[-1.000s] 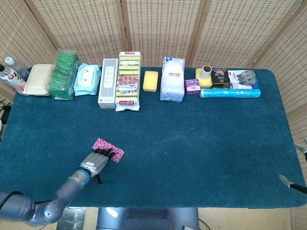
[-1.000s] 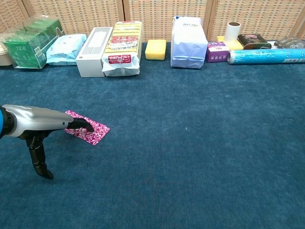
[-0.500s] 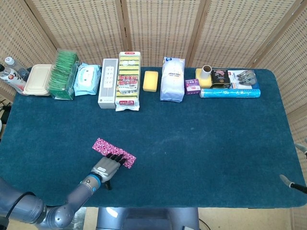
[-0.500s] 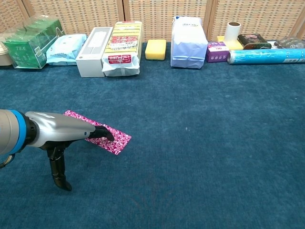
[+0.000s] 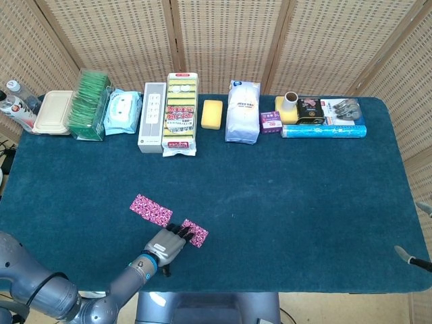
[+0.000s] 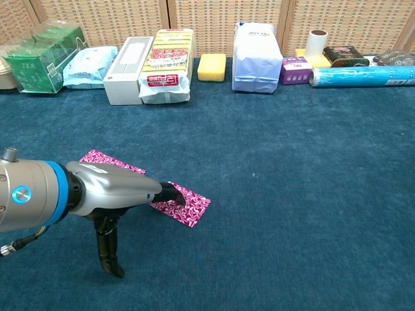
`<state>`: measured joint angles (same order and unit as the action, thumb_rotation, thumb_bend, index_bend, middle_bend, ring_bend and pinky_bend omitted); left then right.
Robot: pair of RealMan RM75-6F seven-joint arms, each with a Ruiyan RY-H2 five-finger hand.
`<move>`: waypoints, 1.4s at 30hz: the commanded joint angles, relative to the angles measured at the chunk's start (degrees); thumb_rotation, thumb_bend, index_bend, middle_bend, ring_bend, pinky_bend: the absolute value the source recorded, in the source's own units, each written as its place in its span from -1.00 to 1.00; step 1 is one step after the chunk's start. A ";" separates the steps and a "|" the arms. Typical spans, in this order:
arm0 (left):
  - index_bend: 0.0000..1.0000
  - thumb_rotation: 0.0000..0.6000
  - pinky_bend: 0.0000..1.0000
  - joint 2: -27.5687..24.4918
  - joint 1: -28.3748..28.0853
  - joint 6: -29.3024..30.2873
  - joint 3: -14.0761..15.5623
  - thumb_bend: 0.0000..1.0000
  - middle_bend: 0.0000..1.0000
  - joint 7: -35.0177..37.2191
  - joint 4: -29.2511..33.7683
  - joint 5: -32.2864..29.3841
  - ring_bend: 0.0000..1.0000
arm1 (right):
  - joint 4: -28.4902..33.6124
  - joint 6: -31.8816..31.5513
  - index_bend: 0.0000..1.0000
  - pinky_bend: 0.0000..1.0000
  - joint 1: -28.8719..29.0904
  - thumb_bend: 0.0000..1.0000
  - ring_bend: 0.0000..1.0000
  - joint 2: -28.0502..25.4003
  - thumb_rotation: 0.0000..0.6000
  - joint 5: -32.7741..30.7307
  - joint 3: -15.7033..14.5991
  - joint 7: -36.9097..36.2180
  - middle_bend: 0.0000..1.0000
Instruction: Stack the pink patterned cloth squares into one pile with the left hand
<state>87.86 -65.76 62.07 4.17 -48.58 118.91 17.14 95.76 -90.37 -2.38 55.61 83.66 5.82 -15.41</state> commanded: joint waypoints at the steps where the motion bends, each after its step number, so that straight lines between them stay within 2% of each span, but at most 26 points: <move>1: -1.00 1.00 -0.94 0.76 -0.58 0.67 -0.50 -1.00 -1.00 -0.59 0.39 -0.42 -1.00 | -0.04 0.04 -0.67 -1.00 0.00 -0.93 -1.00 0.02 1.00 0.00 -0.02 -0.04 -0.89; 6: -1.00 1.00 -0.94 0.20 -0.45 1.72 -1.04 -1.00 -1.00 0.02 1.34 0.24 -1.00 | 0.00 0.15 -0.67 -1.00 0.03 -0.93 -1.00 -0.03 1.00 -0.14 0.05 -0.16 -0.89; 14: -1.00 1.00 -0.94 -5.55 1.49 1.66 -0.28 -1.00 -1.00 3.21 4.10 4.28 -1.00 | 0.13 0.19 -0.67 -1.00 0.06 -0.93 -1.00 0.08 1.00 -0.13 0.02 0.24 -0.89; 22: -1.00 1.00 -0.94 -11.50 6.06 0.97 4.83 -1.00 -1.00 6.92 4.66 13.17 -1.00 | 0.22 0.28 -0.67 -1.00 0.13 -0.93 -1.00 0.14 1.00 -0.14 0.05 0.49 -0.89; 28: -1.00 1.00 -0.94 -17.40 10.74 -2.34 9.21 -1.00 -1.00 12.66 3.33 20.87 -1.00 | 0.51 0.49 -0.67 -1.00 0.26 -0.93 -1.00 0.48 1.00 0.14 -0.22 1.92 -0.89; 31: -1.00 1.00 -0.94 -18.57 12.08 -4.27 10.22 -1.00 -1.00 14.53 1.80 23.13 -1.00 | 0.59 0.56 -0.67 -1.00 0.31 -0.93 -1.00 0.60 1.00 -0.07 -0.14 2.21 -0.89; 37: -1.00 1.00 -0.94 -18.41 13.53 -7.57 10.23 -1.00 -1.00 17.09 -1.66 24.50 -1.00 | 0.69 0.65 -0.67 -1.00 0.37 -0.93 -1.00 0.58 1.00 -0.14 -0.11 2.31 -0.89; 42: -1.00 1.00 -0.94 -17.38 13.60 -9.26 8.88 -1.00 -1.00 18.04 -3.63 24.09 -1.00 | 0.73 0.73 -0.67 -1.00 0.40 -0.93 -1.00 0.53 1.00 -0.18 -0.09 2.27 -0.89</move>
<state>70.19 -52.20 53.14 13.40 -30.83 115.57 41.40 96.48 -89.65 -1.99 56.13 83.46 5.73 -13.14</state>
